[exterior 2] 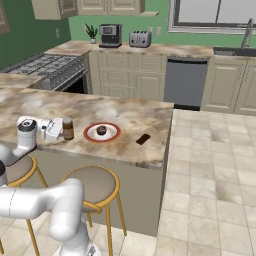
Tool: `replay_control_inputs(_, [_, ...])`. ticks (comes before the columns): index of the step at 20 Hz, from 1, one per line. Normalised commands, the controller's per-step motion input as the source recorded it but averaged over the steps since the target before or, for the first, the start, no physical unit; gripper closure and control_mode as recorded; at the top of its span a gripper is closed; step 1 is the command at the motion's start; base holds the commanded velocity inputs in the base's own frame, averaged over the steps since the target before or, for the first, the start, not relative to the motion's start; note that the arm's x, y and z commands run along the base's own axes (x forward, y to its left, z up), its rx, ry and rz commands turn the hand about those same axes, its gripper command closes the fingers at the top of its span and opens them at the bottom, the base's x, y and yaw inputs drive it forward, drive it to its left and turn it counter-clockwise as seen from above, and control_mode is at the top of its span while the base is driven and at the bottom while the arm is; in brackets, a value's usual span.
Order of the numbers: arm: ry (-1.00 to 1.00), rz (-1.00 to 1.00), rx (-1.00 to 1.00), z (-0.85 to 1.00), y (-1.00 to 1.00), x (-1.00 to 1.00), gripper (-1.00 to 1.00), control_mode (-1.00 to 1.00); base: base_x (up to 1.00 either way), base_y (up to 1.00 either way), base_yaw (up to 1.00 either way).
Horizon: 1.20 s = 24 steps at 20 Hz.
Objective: Take the cinnamon bottle from the cabinet and place it on the dining table, next to the plate with the cupcake. Then take the chocolate from the dining counter and place it on the cupcake plate.
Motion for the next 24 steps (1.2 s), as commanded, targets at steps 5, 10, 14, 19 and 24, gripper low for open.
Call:
replay_control_inputs(5, [0.00, -0.04, 0.00, -0.29, 0.00, 0.15, 1.00, -1.00, 0.00, 0.00, 0.00])
replay_control_inputs(10, [0.00, -0.01, 0.00, -0.24, -0.04, 0.15, 1.00, -1.00, 0.00, 0.00, 0.00])
replay_control_inputs(14, [0.00, 0.00, 0.00, -0.13, -0.07, 0.28, 1.00, -1.00, 0.00, 0.00, 0.00])
replay_control_inputs(19, [0.00, 0.00, 0.00, -0.11, -0.10, 0.26, 1.00, -1.00, 0.00, 0.00, 0.00])
replay_control_inputs(24, [0.00, -0.01, 0.00, -0.25, -0.01, 0.17, 1.00, -1.00, 0.00, 0.00, 0.00])
